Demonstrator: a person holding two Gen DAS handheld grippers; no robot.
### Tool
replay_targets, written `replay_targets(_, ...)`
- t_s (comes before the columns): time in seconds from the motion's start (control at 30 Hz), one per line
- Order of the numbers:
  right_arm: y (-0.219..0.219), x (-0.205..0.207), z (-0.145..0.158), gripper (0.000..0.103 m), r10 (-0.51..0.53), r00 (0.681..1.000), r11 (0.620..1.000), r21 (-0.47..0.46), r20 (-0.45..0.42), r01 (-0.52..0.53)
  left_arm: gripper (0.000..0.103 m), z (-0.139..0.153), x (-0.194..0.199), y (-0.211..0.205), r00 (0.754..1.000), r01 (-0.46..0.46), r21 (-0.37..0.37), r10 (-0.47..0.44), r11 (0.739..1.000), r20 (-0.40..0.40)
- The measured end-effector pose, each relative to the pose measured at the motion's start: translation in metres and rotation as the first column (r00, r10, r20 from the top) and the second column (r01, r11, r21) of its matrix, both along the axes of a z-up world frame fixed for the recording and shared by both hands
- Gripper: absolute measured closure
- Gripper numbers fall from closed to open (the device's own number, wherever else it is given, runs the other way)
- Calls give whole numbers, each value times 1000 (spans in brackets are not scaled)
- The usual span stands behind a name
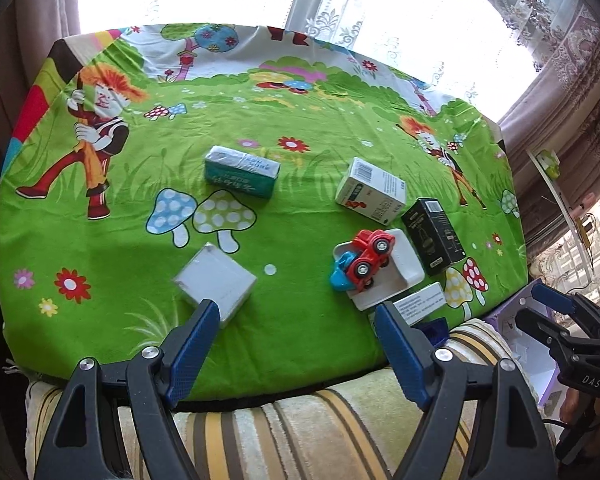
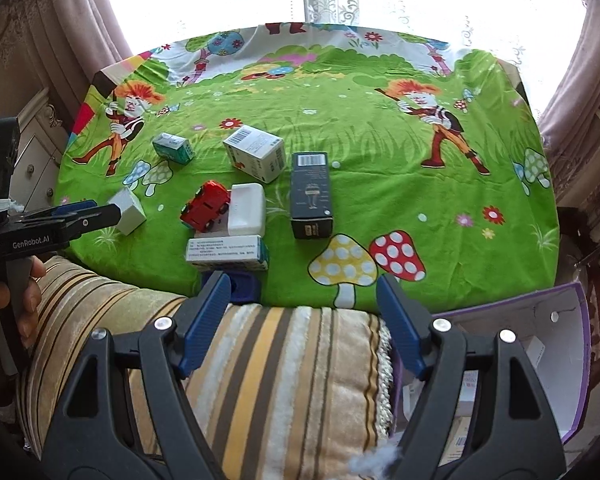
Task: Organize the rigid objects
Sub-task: 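Move both open grippers back over the bed, then lower the left gripper onto the red toy car and close it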
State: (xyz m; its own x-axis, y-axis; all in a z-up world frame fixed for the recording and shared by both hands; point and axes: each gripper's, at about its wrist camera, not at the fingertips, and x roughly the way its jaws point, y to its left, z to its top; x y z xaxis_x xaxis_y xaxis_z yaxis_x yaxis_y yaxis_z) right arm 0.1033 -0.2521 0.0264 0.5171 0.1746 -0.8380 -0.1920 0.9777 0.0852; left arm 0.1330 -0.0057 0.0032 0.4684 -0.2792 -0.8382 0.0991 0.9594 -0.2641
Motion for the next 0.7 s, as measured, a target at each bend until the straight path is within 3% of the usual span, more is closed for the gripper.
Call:
replay_targets(0.1, 18, 15, -4, 25, 40, 999, 999, 17, -14, -39, 22, -3, 0, 1, 1000, 7, -15, -7, 1000, -6)
replay_targets(0.23, 36, 28, -8, 25, 67, 997, 998, 12, -26, -67, 23, 1, 1, -19, 993, 114, -6, -114, 993, 29)
replay_targets(0.3, 40, 28, -9, 25, 67, 998, 998, 7, -21, -67, 30, 2, 6, -30, 982, 188, -31, -186, 982, 37)
replay_targets(0.37, 41, 27, -11, 25, 64, 998, 998, 2, -21, -63, 41, -3, 15, -38, 974, 226, -34, -226, 973, 23)
replay_targets(0.47, 40, 24, -17, 25, 61, 998, 998, -6, -34, -61, 47, -18, 32, -46, 962, 270, -27, -271, 963, -25)
replay_targets(0.7, 32, 21, -30, 25, 41, 997, 999, 20, -64, -40, 48, -35, 58, -69, 935, 348, -9, -348, 937, -64)
